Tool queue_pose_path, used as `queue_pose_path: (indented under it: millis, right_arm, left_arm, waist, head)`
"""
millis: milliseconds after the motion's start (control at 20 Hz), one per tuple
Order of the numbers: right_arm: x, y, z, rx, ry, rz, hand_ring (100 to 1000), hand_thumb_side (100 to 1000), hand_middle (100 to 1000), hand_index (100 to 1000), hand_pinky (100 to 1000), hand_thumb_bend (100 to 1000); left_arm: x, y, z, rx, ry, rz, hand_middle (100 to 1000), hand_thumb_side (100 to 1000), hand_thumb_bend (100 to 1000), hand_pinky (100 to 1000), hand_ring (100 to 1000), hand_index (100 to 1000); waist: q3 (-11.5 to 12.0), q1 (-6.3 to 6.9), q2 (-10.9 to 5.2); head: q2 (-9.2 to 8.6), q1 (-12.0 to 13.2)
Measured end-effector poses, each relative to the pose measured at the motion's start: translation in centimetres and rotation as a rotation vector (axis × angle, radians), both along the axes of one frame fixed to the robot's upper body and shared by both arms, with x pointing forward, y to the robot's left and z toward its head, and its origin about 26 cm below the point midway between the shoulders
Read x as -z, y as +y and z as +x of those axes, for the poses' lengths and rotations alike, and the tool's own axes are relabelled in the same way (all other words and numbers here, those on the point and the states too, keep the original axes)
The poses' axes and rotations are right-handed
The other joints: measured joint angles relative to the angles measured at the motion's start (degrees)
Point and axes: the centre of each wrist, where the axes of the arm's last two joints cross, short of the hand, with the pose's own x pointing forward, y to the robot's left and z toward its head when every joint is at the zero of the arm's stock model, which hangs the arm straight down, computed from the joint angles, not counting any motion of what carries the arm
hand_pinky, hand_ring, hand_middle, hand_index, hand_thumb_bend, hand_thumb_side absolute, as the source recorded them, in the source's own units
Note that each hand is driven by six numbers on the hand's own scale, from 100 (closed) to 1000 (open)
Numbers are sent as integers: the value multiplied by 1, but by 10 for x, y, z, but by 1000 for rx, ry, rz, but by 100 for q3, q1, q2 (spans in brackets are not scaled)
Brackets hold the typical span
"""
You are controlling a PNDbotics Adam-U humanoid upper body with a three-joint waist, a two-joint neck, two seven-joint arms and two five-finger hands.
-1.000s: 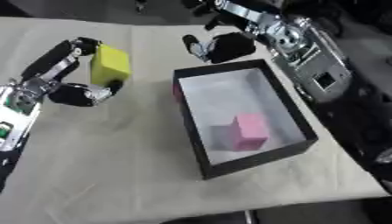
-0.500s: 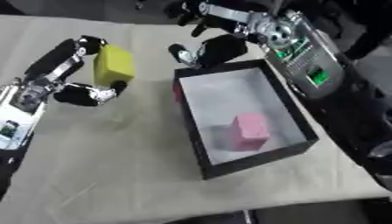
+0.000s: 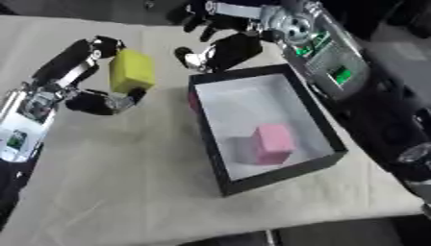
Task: Pick up the objects with one hand, pass them to the other hand, and then place them into the box on the other side of the table.
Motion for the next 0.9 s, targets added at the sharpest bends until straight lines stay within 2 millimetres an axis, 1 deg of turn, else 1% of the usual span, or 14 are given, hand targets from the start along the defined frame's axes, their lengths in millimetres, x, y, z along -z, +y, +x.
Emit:
queue_pose_path:
  millis: [200, 250, 500, 650, 750, 900]
  right_arm:
    - [1, -1, -4, -3, 0, -1, 915, 370, 898, 929, 829, 196]
    - [1, -1, -5, -4, -1, -5, 916, 378, 899, 931, 830, 196]
    - [2, -1, -8, -15, 11, -33, 921, 412, 900, 944, 839, 208]
    - [3, -2, -8, -30, 35, -55, 927, 414, 902, 952, 836, 207]
    - [3, -3, -7, -37, 49, -57, 928, 400, 900, 952, 836, 220]
    - [4, -6, -4, -32, 63, -57, 928, 372, 897, 950, 838, 249]
  left_arm:
    - [-4, -5, -1, 0, -6, 9, 553, 338, 100, 856, 699, 474]
    - [-4, -6, -2, -1, -8, 14, 555, 315, 100, 853, 700, 474]
    - [-4, -9, -1, -8, -31, 67, 560, 265, 100, 847, 702, 475]
    - [0, -11, 1, -20, -29, 100, 555, 285, 100, 848, 698, 472]
    - [2, -10, 2, -37, -23, 113, 550, 334, 100, 857, 693, 463]
    - [4, -12, 3, -56, -3, 103, 546, 375, 100, 864, 690, 462]
  waist:
    - [-6, -17, 9]
    - [-7, -17, 9]
    - [-17, -24, 9]
    - [-19, -25, 9]
    - [-19, -25, 9]
    - [-6, -25, 9]
  head:
    - [0, -2]
    - [0, -5]
    - [0, -53]
    - [0, -69]
    - [0, -79]
    - [0, -80]
